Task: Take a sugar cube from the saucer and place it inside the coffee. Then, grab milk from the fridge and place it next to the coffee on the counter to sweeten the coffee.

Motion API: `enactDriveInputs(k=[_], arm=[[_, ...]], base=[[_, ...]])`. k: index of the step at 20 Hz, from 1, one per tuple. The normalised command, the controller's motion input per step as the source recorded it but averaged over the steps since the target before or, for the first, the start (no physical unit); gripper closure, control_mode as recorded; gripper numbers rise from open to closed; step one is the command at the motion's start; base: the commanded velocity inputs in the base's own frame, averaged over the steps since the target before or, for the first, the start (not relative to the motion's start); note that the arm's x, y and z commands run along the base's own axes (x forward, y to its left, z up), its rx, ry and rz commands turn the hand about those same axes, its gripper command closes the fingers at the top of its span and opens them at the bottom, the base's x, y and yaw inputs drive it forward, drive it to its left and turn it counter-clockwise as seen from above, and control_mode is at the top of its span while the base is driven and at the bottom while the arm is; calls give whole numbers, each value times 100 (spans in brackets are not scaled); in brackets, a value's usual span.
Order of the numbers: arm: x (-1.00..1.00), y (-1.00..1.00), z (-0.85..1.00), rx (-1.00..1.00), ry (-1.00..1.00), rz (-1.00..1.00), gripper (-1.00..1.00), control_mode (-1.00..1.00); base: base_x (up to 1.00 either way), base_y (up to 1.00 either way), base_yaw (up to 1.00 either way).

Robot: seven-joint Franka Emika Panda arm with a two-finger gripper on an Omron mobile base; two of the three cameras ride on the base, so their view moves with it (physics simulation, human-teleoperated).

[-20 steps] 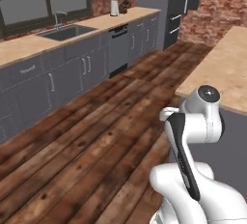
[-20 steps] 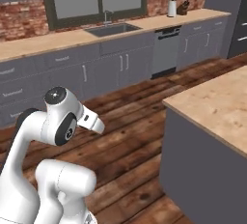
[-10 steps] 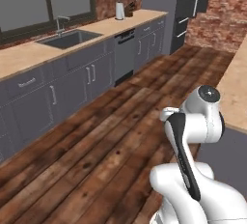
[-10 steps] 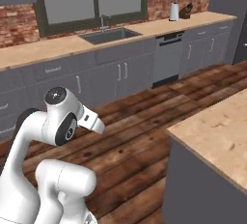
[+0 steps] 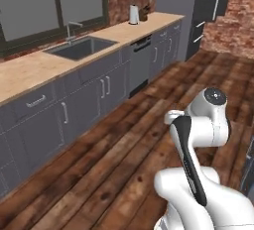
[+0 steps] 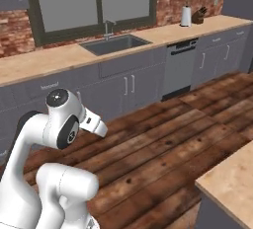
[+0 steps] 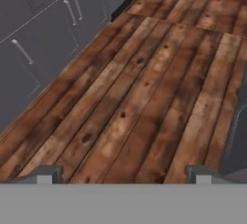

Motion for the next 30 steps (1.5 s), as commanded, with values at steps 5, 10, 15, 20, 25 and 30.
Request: enactDriveInputs(k=[5, 10, 15, 20, 25, 30], arm=[[0, 0, 0, 0, 0, 0, -100, 100], [0, 0, 0, 0, 0, 0, -100, 100], [0, 0, 0, 0, 0, 0, -100, 100], [0, 0, 0, 0, 0, 0, -100, 100], [0, 0, 0, 0, 0, 0, -100, 100], [0, 0, 0, 0, 0, 0, -100, 100]], base=[[100, 38, -3], [100, 29, -4], [100, 3, -8], [100, -42, -8], [100, -94, -16], [100, -83, -22]])
